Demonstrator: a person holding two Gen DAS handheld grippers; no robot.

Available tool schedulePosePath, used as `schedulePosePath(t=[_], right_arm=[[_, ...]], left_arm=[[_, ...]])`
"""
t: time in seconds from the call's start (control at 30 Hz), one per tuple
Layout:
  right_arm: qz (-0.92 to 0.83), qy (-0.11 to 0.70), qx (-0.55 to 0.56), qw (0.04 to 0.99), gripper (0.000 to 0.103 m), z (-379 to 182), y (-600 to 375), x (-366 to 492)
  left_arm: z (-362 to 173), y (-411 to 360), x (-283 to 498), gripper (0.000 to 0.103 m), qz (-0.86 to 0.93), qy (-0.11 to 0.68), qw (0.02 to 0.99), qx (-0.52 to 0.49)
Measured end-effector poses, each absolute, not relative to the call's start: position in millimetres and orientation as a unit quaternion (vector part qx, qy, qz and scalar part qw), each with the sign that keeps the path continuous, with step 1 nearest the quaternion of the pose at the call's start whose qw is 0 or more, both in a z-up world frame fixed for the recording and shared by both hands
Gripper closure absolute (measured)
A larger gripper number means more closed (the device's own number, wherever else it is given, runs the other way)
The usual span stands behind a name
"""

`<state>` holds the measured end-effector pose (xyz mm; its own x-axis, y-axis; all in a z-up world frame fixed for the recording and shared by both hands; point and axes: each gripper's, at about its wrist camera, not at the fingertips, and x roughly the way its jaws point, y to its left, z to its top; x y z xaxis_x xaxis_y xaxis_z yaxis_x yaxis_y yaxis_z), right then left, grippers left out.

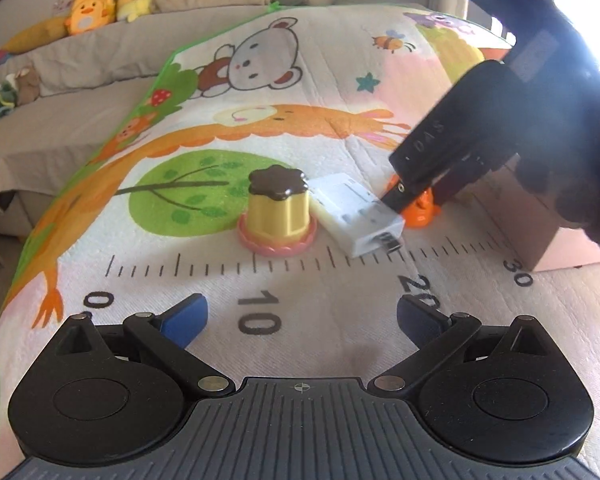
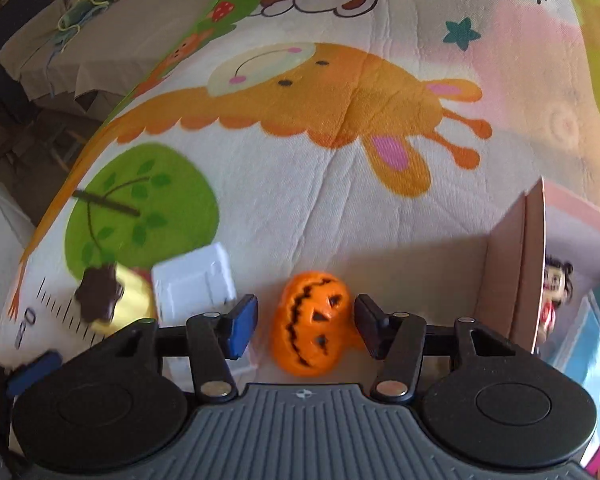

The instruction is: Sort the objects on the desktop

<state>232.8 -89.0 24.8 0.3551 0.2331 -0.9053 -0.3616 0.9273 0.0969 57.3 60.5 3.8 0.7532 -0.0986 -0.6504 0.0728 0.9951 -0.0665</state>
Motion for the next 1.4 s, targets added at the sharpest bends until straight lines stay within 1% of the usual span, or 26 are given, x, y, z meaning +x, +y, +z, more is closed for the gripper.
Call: schedulePosePath(t=[0.1,0.13,0.17,0.2,0.3,0.4,0.47,0.5,0.53,0.57,0.63,0.7,0.9,0.93,0.97,1.1,1.2,1.27,1.33,1.4], right_arm=[[0.223,0.568,-0.070,0.789,0.048,33.3,-98.9,198.4],[0.228,0.562,-0.074,0.792,0.049,39.5,-102.5,192.5],[0.229,0.548,-0.080,0.800,0.047,47.7,-106.2,188.7],[0.215,0.528,-0.086,0.817,0.046,57.9,-111.0,187.2],[0.160,0.495,-0.089,0.849,0.047,73.1,-124.0,206.8],[0.134,0.496,-0.106,0.851,0.053,64.4,-123.7,229.4],[0.123,0.502,-0.132,0.846,0.063,52.3,-116.4,237.6],[0.119,0.504,-0.152,0.842,0.065,43.6,-110.4,241.1],[0.114,0.505,-0.165,0.839,0.071,38.6,-106.2,243.2],[0.106,0.501,-0.188,0.838,0.074,32.1,-99.1,242.8],[0.101,0.498,-0.207,0.836,0.074,27.9,-93.0,240.4],[0.114,0.503,-0.199,0.833,0.079,31.5,-92.7,231.4],[0.178,0.495,-0.153,0.837,0.081,57.5,-108.0,158.7],[0.188,0.493,-0.143,0.837,0.091,61.1,-113.3,145.7],[0.196,0.493,-0.132,0.837,0.094,64.0,-119.3,133.3],[0.197,0.488,-0.072,0.848,0.094,65.8,-156.3,85.2],[0.162,0.458,-0.060,0.872,0.092,57.4,-182.8,58.1],[0.147,0.450,-0.033,0.880,0.083,49.7,-199.8,48.3],[0.132,0.443,-0.002,0.887,0.080,41.7,-214.6,42.6],[0.121,0.427,-0.002,0.896,0.079,34.4,-217.7,37.2]], left_arm=[[3.6,52.9,48.2,0.000,-0.069,0.350,0.934,-0.009],[3.0,48.9,46.5,0.000,-0.076,0.351,0.933,-0.005],[2.9,46.2,45.7,0.000,-0.079,0.351,0.933,-0.002],[2.2,41.7,45.5,0.000,-0.083,0.352,0.932,0.003],[1.0,34.5,45.7,0.000,-0.083,0.354,0.931,0.010],[-0.1,34.4,47.6,0.000,-0.081,0.358,0.930,0.011],[-0.5,34.9,47.5,0.000,-0.081,0.357,0.930,0.011],[-0.6,33.9,46.8,0.000,-0.080,0.358,0.930,0.014],[-0.8,33.4,46.7,0.000,-0.080,0.358,0.930,0.016],[-0.8,33.5,46.7,0.000,-0.080,0.358,0.930,0.016],[-0.9,33.2,46.6,0.000,-0.080,0.358,0.930,0.016],[-1.1,33.2,46.5,0.000,-0.080,0.358,0.930,0.016],[-1.1,32.8,46.4,0.000,-0.080,0.358,0.930,0.016],[-1.1,32.8,46.3,0.000,-0.080,0.358,0.930,0.016],[-1.1,32.6,46.3,0.000,-0.080,0.358,0.930,0.017],[-1.5,31.7,46.6,0.000,-0.077,0.360,0.930,0.023],[-1.9,30.1,46.6,0.000,-0.075,0.361,0.929,0.029],[-2.0,29.7,46.6,0.000,-0.074,0.361,0.929,0.030],[-1.9,29.8,46.9,0.000,-0.074,0.361,0.929,0.029],[-1.5,29.9,47.3,0.000,-0.072,0.362,0.929,0.029]])
